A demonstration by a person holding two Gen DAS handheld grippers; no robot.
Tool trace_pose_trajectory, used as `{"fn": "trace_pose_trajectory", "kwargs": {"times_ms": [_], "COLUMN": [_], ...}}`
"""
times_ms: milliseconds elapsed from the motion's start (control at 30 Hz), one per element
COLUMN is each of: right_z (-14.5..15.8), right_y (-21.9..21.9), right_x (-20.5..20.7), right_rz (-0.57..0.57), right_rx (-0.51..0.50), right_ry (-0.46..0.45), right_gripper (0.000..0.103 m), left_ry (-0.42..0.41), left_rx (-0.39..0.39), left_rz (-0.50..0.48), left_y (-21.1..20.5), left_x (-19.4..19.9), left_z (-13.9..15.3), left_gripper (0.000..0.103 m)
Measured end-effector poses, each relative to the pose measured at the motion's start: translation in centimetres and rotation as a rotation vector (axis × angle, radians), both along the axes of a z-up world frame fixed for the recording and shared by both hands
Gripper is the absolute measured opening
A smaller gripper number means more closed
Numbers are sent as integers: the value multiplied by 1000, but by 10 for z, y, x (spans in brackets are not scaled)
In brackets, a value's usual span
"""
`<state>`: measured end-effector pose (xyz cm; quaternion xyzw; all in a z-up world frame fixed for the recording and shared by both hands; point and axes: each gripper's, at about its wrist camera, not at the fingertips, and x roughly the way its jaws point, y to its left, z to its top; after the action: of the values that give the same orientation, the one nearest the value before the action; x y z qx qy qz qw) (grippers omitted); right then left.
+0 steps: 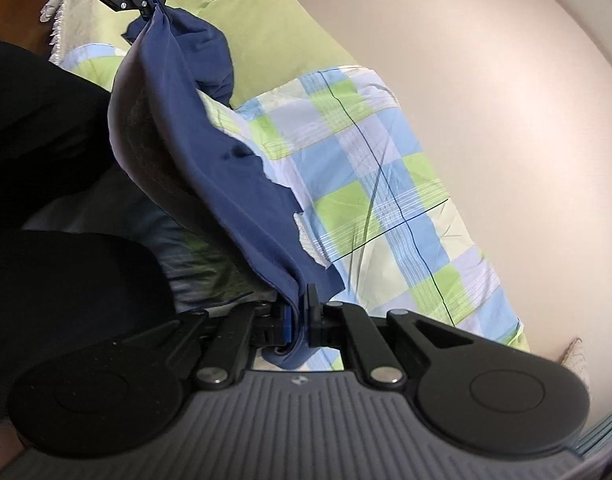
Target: Fold clothes
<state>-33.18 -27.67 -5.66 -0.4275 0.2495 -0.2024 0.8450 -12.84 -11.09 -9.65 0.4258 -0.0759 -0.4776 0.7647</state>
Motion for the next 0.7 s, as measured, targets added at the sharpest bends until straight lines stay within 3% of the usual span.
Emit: {"fn": "trace_pose_trajectory", "kwargs": {"times_ms": [267,400,567,700], "right_z": [22,41,75,107], "right_y": [41,35,-28,-122], "right_x": [-45,-40,-9,44], "right_rz": [-15,-13,37,27], "right_rx": [27,49,164,333], "right_ry": [-13,-19,23,35], "right_gripper": [2,2,2,2], "left_ry": [28,41,65,147], "left_rx": [-37,-52,-43,-16], "left_rz": [40,68,107,148], "left_y": [36,21,-45,-124], "left_x": [-42,-35,20,97], "left_z": [28,37,63,83], "left_gripper": [3,3,3,3]}}
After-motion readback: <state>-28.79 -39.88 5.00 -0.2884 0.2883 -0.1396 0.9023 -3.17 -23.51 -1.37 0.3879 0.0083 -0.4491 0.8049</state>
